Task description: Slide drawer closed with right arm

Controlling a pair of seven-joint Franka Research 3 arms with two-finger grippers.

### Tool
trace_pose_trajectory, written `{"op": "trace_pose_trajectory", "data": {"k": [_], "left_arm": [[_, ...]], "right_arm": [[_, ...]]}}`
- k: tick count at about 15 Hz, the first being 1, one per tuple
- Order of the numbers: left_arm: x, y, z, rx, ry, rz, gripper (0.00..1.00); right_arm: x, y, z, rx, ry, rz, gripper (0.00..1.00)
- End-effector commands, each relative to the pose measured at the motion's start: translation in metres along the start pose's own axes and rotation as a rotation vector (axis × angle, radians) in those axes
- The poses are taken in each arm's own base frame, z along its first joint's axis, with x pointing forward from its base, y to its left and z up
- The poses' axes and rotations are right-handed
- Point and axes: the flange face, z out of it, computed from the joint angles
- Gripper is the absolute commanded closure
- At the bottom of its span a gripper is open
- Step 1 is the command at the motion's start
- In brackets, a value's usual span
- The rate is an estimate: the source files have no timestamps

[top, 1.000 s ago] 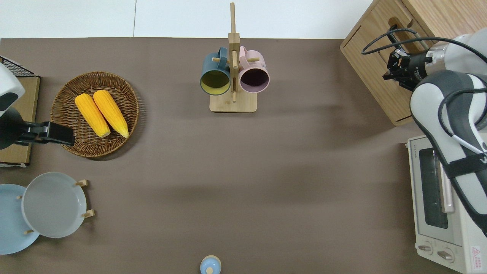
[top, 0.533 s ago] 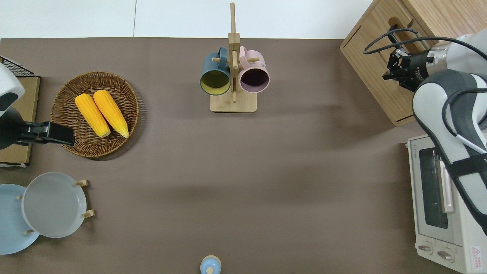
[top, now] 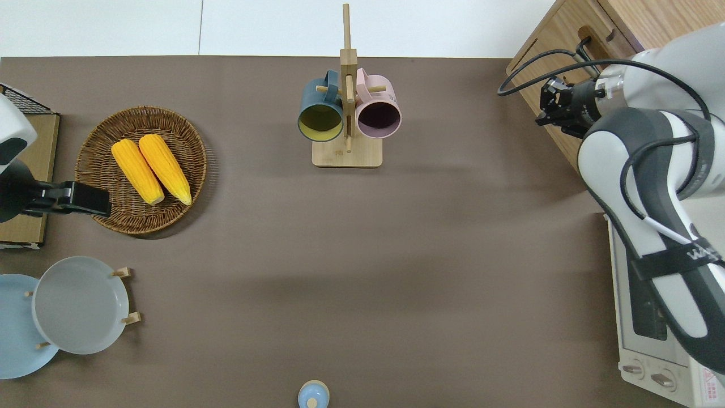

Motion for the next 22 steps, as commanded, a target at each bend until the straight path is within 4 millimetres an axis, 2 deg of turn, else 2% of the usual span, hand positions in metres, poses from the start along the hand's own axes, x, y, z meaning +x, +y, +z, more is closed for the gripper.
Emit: {"op": "trace_pose_trajectory", "data": {"k": [1,4,7,9,12,15,17,21,22], "left_arm": [[0.001,-0.001,-0.003,0.016,-0.007,0.011,0.01],[0.001,-0.001,-0.003,0.016,-0.007,0.011,0.01],[0.001,-0.001,-0.003,0.016,-0.007,0.011,0.01],[0.001,-0.001,-0.004,0.016,-0.005,0.011,0.01],[0.001,-0.001,-0.004,0.016,-0.005,0.011,0.01],[0.001,-0.001,-0.004,0.016,-0.005,0.011,0.01],[0.001,-0.001,-0.004,0.016,-0.005,0.011,0.01],[0.001,-0.001,-0.004,0.016,-0.005,0.011,0.01],[0.001,-0.001,-0.004,0.016,-0.005,0.011,0.01]], "right_arm": [[-0.047,-0.009,-0.026,-0.071,-0.085,-0.144,1.0],[-0.078,-0.006,-0.05,-0.121,-0.135,-0.238,1.0],[-0.098,0.002,-0.082,-0.133,-0.14,-0.333,1.0],[-0.106,0.007,-0.101,-0.142,-0.14,-0.386,1.0],[-0.105,0.022,-0.122,-0.148,-0.151,-0.514,1.0],[-0.098,0.033,-0.127,-0.148,-0.165,-0.651,1.0],[-0.093,0.037,-0.126,-0.222,-0.134,-0.736,1.0],[-0.095,0.033,-0.128,-0.285,-0.098,-0.758,1.0],[-0.097,0.031,-0.128,-0.277,-0.099,-0.753,0.883]]}}
